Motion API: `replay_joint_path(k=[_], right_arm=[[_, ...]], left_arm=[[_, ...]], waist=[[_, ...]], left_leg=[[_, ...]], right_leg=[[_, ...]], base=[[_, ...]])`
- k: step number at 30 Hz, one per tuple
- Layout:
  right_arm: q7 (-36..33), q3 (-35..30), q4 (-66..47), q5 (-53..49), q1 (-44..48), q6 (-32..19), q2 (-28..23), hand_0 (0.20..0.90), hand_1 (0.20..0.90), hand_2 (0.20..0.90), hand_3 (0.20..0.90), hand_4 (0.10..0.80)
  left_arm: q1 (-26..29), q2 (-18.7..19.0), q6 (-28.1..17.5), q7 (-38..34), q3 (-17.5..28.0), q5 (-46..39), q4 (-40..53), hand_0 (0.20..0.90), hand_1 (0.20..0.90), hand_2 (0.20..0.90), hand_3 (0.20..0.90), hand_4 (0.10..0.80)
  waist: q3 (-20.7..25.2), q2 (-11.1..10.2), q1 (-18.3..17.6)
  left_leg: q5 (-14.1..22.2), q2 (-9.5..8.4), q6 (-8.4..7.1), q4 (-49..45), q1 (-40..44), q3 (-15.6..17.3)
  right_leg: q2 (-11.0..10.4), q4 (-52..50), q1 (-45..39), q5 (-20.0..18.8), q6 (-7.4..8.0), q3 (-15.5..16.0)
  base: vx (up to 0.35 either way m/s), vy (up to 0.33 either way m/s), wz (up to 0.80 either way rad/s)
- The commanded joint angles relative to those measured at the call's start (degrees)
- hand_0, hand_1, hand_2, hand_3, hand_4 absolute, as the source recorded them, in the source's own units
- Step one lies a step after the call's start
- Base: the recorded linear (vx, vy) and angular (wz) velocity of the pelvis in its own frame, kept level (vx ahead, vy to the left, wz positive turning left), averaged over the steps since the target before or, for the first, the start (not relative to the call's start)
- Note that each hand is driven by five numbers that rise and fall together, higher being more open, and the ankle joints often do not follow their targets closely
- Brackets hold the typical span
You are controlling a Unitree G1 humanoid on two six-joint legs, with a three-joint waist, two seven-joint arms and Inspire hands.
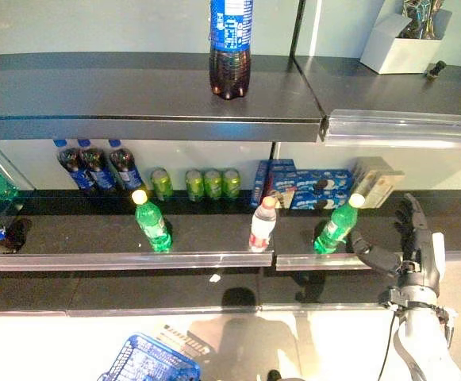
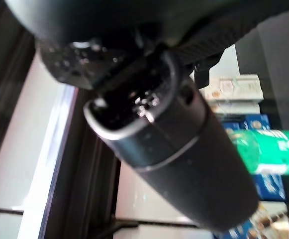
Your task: Pick up the drink and place into the basket.
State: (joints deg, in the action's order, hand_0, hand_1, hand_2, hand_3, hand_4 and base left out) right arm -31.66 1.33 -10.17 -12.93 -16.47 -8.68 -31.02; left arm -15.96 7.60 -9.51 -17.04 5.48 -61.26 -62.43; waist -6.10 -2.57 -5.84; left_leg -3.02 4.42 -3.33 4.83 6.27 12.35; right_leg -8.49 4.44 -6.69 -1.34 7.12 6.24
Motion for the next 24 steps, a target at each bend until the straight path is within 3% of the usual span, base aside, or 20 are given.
replay_joint_path(k=[1,4,9,17,24], right_arm=[[-6.88,-2.12,-5.06,-0.42,9.59,-5.98,-2.40,0.900,0.900,0.900,0.900,0.800],[-9.29,0.43,-0.86,0.52,17.24,-5.72,-2.08,0.900,0.900,0.900,0.900,0.800],[-11.26,2.07,0.48,0.04,21.22,-3.67,-3.17,0.900,0.900,0.900,0.900,0.800],[-13.68,3.38,4.73,-3.38,24.21,-5.85,-2.37,0.900,0.900,0.900,0.900,0.800],[-14.83,5.18,8.58,-4.49,31.22,-5.00,-2.29,0.900,0.900,0.900,0.900,0.800]], left_arm=[[6.27,3.46,-6.42,0.18,1.68,-1.02,2.39,0.300,0.300,0.300,0.200,0.100],[11.28,4.52,-6.32,-1.86,-0.47,-4.06,3.32,0.300,0.300,0.300,0.200,0.100],[12.54,3.53,-6.41,-2.47,-3.02,-4.45,4.63,0.300,0.300,0.300,0.200,0.100],[12.33,2.66,-6.86,-1.75,-6.79,-1.63,7.64,0.300,0.300,0.300,0.200,0.100],[14.05,2.60,-6.67,0.03,-8.18,-3.43,8.39,0.300,0.300,0.300,0.200,0.100]], waist=[[-0.78,0.26,1.80],[-4.51,0.48,2.79],[-7.19,1.33,3.02],[-11.88,2.87,3.34],[-16.07,4.99,3.41]], left_leg=[[8.37,4.02,-0.75,-10.56,0.46,4.81],[8.69,5.48,-1.45,-16.44,-5.51,2.28],[7.95,5.76,-1.82,-18.45,-8.30,0.25],[7.06,4.77,-2.10,-23.33,-13.81,-2.94],[3.76,4.15,-2.63,-27.47,-18.17,-4.07]], right_leg=[[-1.93,-8.72,6.60,0.75,2.16,5.54],[-1.10,-12.43,10.70,1.77,0.58,4.88],[0.03,-14.21,12.11,2.66,-1.00,4.47],[-0.09,-18.05,15.11,3.78,-2.70,5.36],[-0.58,-20.78,17.85,4.64,-3.87,5.40]], base=[[-0.050,-0.070,-0.39],[-0.220,-0.131,-0.12],[-0.069,-0.040,0.08],[-0.065,-0.011,0.13],[-0.054,0.036,0.00]])
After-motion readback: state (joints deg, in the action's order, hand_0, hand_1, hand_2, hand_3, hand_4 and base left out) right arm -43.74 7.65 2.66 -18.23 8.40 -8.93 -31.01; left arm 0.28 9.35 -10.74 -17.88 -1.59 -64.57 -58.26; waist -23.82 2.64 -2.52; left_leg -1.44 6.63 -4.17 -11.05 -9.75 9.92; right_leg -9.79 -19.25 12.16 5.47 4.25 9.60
